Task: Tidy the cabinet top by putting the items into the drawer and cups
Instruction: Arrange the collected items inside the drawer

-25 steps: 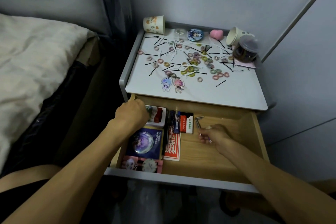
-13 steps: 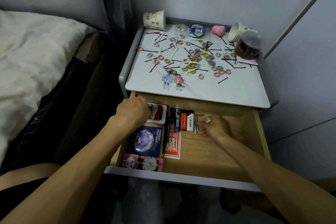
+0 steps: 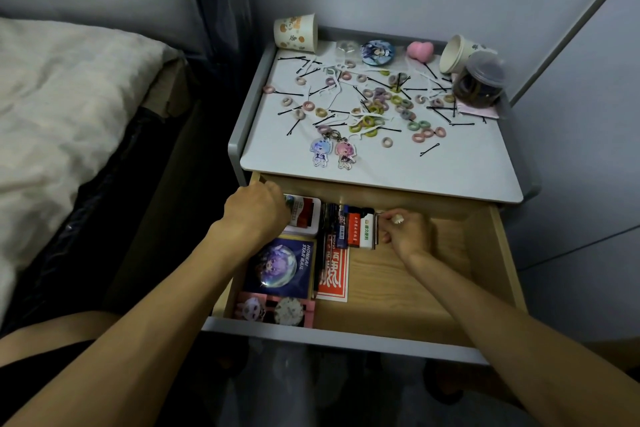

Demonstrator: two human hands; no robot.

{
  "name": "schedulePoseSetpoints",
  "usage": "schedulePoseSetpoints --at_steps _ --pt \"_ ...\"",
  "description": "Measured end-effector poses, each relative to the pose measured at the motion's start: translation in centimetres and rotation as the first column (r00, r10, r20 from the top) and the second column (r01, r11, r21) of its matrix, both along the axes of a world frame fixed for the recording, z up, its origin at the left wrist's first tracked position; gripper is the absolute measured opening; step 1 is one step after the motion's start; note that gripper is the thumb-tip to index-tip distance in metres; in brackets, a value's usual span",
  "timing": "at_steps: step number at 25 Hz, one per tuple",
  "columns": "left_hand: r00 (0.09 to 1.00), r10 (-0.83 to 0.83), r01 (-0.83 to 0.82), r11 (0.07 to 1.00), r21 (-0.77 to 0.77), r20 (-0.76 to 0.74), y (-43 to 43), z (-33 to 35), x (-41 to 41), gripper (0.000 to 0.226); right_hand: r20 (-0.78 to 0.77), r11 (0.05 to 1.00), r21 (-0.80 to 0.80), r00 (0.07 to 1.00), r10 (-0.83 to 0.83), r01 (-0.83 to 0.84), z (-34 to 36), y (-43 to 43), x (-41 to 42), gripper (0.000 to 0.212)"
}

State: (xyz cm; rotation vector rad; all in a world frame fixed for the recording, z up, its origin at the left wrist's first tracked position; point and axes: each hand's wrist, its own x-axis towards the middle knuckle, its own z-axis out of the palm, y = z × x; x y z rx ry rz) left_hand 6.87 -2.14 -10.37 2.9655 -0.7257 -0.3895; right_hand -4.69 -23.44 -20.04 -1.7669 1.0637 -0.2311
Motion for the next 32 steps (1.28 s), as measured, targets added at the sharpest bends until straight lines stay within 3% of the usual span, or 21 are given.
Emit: schedulePoseSetpoints --at_steps 4,7,9,11,13,16,21,23,25,26,28,30,32 --pt "1.0 0.004 -0.004 1.0 0.01 0.0 0.0 0.1 0.0 0.03 -0.011 0.998 -0.061 1.0 0.017 -0.018 0.0 -0.2 0.1 0.007" --pt "1.0 -0.007 0.007 1.0 0.026 0.001 -0.1 0.2 -0.1 0.032 -0.119 0.991 -0.107 0.991 0.068 -0.081 0.9 -0.7 -1.1 0.011" --pt "1.0 -0.007 0.007 0.999 0.034 0.0 -0.1 0.3 -0.1 0.033 -0.131 0.988 0.001 0.979 0.154 -0.155 1.3 -1.1 -2.3 0.013" --pt "1.0 -0.008 0.008 0.999 0.041 -0.001 -0.1 0.4 -0.2 0.034 -0.07 0.96 0.202 0.975 0.209 -0.191 1.9 -1.6 -3.4 0.016" --pt "1.0 -0.012 0.012 0.999 0.052 0.001 -0.1 0.5 -0.4 0.035 0.0 0.93 0.301 0.976 0.219 -0.209 2.8 -1.9 -4.1 0.012" --pt "1.0 -0.016 0.016 0.998 0.055 0.004 -0.1 0.6 -0.5 0.036 0.046 0.942 0.296 0.987 0.152 -0.159 2.9 -2.5 -4.2 0.015" --pt "1.0 -0.013 0.014 0.998 0.066 -0.003 -0.2 0.9 -0.6 0.035 0.05 0.935 0.347 0.994 -0.102 0.078 1.3 -2.7 -3.8 0.014" --pt "1.0 -0.015 0.015 0.997 0.076 -0.004 -0.2 0.9 -0.6 0.035 0.007 0.953 0.292 0.996 -0.085 0.079 1.1 -2.8 -4.3 0.017" --pt "1.0 -0.018 0.018 0.996 0.083 -0.004 -0.3 0.9 -0.6 0.034 -0.128 0.994 0.022 0.986 0.11 -0.108 0.9 -3.2 -5.1 0.024" --pt "1.0 -0.019 0.019 0.996 0.086 -0.002 -0.3 0.9 -0.5 0.034 -0.267 0.948 -0.156 0.936 0.229 -0.276 0.9 -3.3 -5.4 0.028" --pt "1.0 -0.023 0.023 0.995 0.092 0.002 -0.3 1.0 -0.6 0.034 -0.522 0.741 -0.378 0.789 0.325 -0.555 1.2 -3.3 -5.8 0.031" --pt "1.0 -0.027 0.027 0.995 0.094 0.001 -0.3 1.0 -0.8 0.034 -0.573 0.679 -0.417 0.755 0.319 -0.604 1.5 -2.8 -5.6 0.03" --pt "1.0 -0.026 0.026 0.996 0.09 0.0 -0.3 1.0 -0.8 0.035 -0.517 0.729 -0.404 0.795 0.317 -0.553 1.5 -2.1 -4.9 0.026"
